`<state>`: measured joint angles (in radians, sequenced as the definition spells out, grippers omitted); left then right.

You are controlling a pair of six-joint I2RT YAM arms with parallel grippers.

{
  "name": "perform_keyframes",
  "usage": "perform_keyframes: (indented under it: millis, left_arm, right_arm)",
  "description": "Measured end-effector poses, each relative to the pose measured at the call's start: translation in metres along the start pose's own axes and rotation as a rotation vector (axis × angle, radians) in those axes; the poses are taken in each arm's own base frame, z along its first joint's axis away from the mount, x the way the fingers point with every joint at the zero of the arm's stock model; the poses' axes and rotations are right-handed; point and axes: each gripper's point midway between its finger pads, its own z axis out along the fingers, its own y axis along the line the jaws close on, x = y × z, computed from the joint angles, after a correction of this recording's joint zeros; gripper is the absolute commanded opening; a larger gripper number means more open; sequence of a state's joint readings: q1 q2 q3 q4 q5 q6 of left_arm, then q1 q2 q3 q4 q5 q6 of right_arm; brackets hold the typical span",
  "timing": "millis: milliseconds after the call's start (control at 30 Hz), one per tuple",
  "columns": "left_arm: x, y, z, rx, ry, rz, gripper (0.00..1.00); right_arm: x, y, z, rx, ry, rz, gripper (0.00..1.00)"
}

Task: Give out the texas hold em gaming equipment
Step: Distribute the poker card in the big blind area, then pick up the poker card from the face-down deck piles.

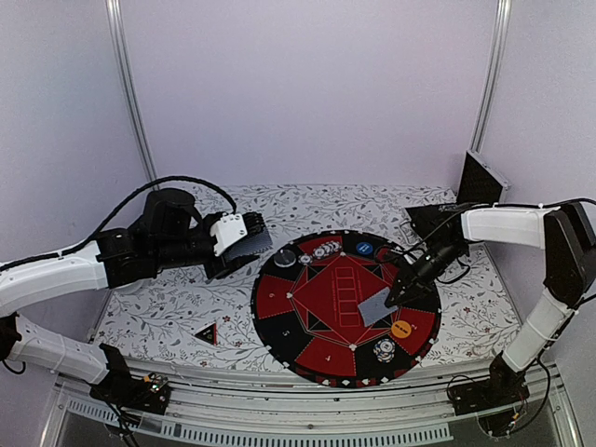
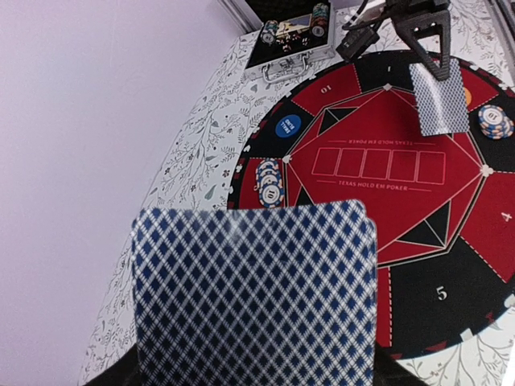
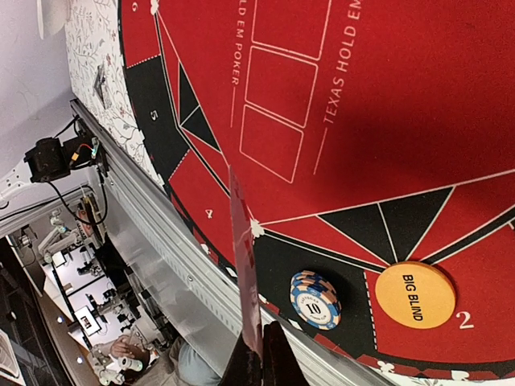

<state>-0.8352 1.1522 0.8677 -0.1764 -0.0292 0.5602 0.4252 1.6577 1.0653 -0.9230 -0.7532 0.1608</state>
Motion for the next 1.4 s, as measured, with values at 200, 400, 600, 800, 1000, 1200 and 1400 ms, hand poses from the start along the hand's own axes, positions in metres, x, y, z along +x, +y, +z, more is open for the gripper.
perform_keyframes:
  millis: [200, 400, 600, 800, 1000, 1200, 1400]
  left_arm:
    - [0.0, 0.0, 0.0, 0.003, -0.001, -0.005, 0.63]
    - [-0.001, -0.001, 0.0, 0.006, -0.004, -0.005, 0.63]
    - [0.001, -0.005, 0.003, 0.024, -0.001, -0.009, 0.63]
    - [0.002, -0.006, 0.005, 0.031, 0.0, -0.011, 0.63]
    - [0.001, -0.007, 0.005, 0.033, -0.001, -0.011, 0.63]
    - [0.001, -0.008, 0.004, 0.038, -0.005, -0.011, 0.64]
    - [-0.001, -0.01, 0.004, 0.051, -0.013, -0.011, 0.64]
  right_arm:
    - [0.003, 0.0, 0.007, -0.025, 0.036, -0.002, 0.03]
    - [-0.006, -0.025, -0.01, 0.048, -0.035, 0.065, 0.02]
    - [0.003, -0.057, -0.051, 0.077, -0.27, 0.236, 0.02]
    - [0.02, -0.083, -0.043, 0.123, -0.307, 0.388, 0.03]
    - [0.027, -0.111, -0.044, 0.154, -0.389, 0.499, 0.41]
    - [0.033, -0.122, -0.056, 0.183, -0.481, 0.554, 0.78]
    - [0.015, -0.111, -0.12, 0.32, -0.682, 0.515, 0.88]
